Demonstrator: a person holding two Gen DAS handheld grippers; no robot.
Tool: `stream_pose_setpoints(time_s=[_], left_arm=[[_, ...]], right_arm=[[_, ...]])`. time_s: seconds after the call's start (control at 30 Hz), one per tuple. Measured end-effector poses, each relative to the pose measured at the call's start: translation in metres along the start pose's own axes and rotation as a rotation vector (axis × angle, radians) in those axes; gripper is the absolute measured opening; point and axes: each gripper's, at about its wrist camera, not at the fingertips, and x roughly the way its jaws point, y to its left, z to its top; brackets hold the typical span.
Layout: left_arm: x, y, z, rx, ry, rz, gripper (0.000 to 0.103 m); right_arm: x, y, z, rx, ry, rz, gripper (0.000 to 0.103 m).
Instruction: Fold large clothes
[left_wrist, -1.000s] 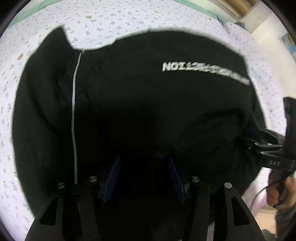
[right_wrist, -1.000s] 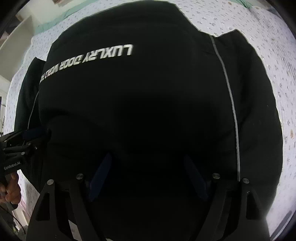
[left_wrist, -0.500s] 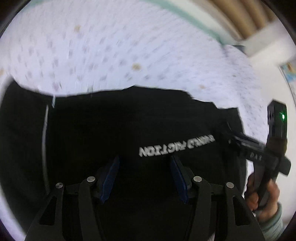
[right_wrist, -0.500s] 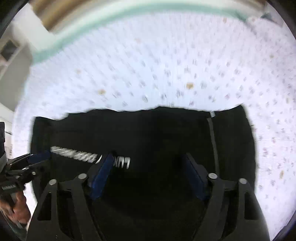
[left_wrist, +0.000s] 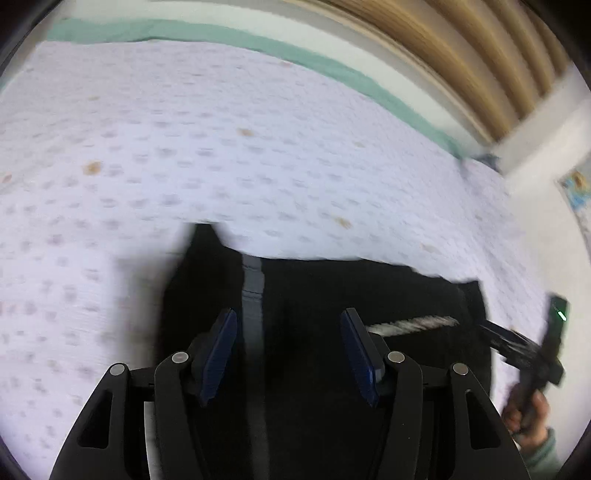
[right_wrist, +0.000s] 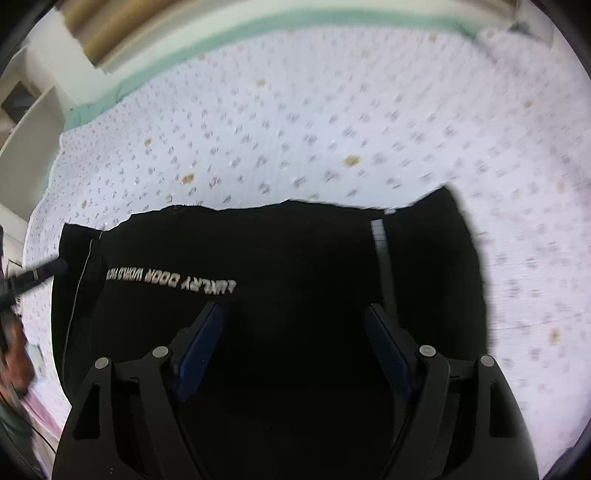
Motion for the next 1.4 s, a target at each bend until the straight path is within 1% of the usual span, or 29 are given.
stream_pose_setpoints(time_s=[0.07,0.1,0.13,0.17,0.2,0.27,0.33,0.37,0.4,0.47,0.53,0.6,0.63,0.7,0.73,0.8,0.83,0.87,0.9,0.93,0.97,1.0,1.03,1.13,1.17,1.2,1.3,1.33,1.4], left_arm=[[0.018,0.022,0.001,-0.059,0.046,0.018,0.06],[0.041,0.034,0.0,-0.092,0.115,0.039,0.06],[0.061,0.041,-0.001,-0.125,0.186,0.058,0.06],[0.079,0.047,-0.006,-0.153,0.239,0.065,0.06],[0.083,0.048,-0.007,-0.156,0.224,0.072,0.06],[0.076,0.039,-0.007,-0.125,0.196,0.103,0.06],[0.06,0.03,-0.007,-0.088,0.162,0.103,0.06],[0.047,0.026,-0.01,-0.07,0.148,0.104,0.06],[0.037,0.023,-0.013,-0.059,0.134,0.107,0.06],[0.004,0.008,-0.021,-0.012,0.08,0.113,0.06],[-0.024,-0.006,-0.035,0.037,0.057,0.088,0.06],[-0.039,-0.018,-0.05,0.061,0.083,0.014,0.061],[-0.041,-0.026,-0.062,0.074,0.114,-0.046,0.061],[-0.034,-0.037,-0.078,0.105,0.168,-0.091,0.061],[-0.022,-0.043,-0.091,0.125,0.203,-0.081,0.061],[0.012,-0.047,-0.115,0.139,0.295,-0.001,0.06],[0.027,-0.048,-0.123,0.146,0.329,0.053,0.06],[0.027,-0.053,-0.123,0.155,0.323,0.083,0.061],[0.017,-0.057,-0.12,0.168,0.302,0.084,0.061],[0.008,-0.06,-0.117,0.18,0.277,0.074,0.061],[-0.007,-0.062,-0.113,0.198,0.237,0.057,0.061],[-0.021,-0.062,-0.109,0.208,0.201,0.05,0.061],[-0.032,-0.059,-0.106,0.208,0.176,0.048,0.061],[-0.068,-0.036,-0.093,0.154,0.1,0.032,0.061],[-0.074,-0.025,-0.087,0.123,0.087,0.028,0.066],[-0.078,-0.013,-0.082,0.086,0.084,0.024,0.071],[-0.077,0.008,-0.077,0.016,0.085,0.019,0.071],[-0.073,0.019,-0.077,-0.017,0.098,0.003,0.071],[-0.062,0.034,-0.082,-0.073,0.13,-0.026,0.072]], right_arm=[[0.004,-0.017,0.0,0.037,0.01,-0.043,0.082],[0.016,-0.031,0.002,0.097,0.04,-0.022,0.082],[0.03,-0.037,0.003,0.133,0.07,0.01,0.082],[0.047,-0.045,0.002,0.167,0.126,0.04,0.081],[0.068,-0.054,0.0,0.21,0.186,0.082,0.082],[0.073,-0.058,0.002,0.24,0.186,0.086,0.083],[0.065,-0.053,0.008,0.22,0.203,0.051,0.083],[0.053,-0.048,0.008,0.191,0.201,0.026,0.083],[0.047,-0.041,0.009,0.17,0.196,0.02,0.082],[0.013,-0.023,0.001,0.08,0.155,0.034,0.082],[-0.018,-0.003,-0.014,-0.026,0.114,0.029,0.082],[-0.034,0.013,-0.031,-0.096,0.095,0.022,0.082],[-0.038,0.022,-0.044,-0.117,0.104,0.03,0.082],[-0.032,0.033,-0.061,-0.135,0.139,0.048,0.082],[-0.022,0.039,-0.073,-0.156,0.175,0.039,0.082],[0.003,0.044,-0.088,-0.156,0.243,-0.017,0.083],[0.008,0.042,-0.089,-0.13,0.256,-0.018,0.085],[0.007,0.04,-0.087,-0.113,0.261,-0.013,0.085],[0.001,0.037,-0.084,-0.094,0.265,-0.005,0.085],[-0.01,0.034,-0.081,-0.084,0.251,-0.011,0.085],[-0.024,0.031,-0.079,-0.09,0.218,-0.026,0.085],[-0.043,0.025,-0.078,-0.105,0.164,-0.05,0.085],[-0.058,0.019,-0.078,-0.108,0.126,-0.072,0.085],[-0.092,-0.009,-0.08,-0.065,0.047,-0.105,0.088],[-0.101,-0.023,-0.079,-0.035,0.022,-0.108,0.089],[-0.107,-0.034,-0.079,-0.011,0.009,-0.114,0.091],[-0.106,-0.079,-0.067,0.053,-0.004,-0.142,0.092],[-0.101,-0.081,-0.063,0.074,-0.006,-0.127,0.092],[-0.1,-0.097,-0.061,0.12,-0.01,-0.064,0.092]])
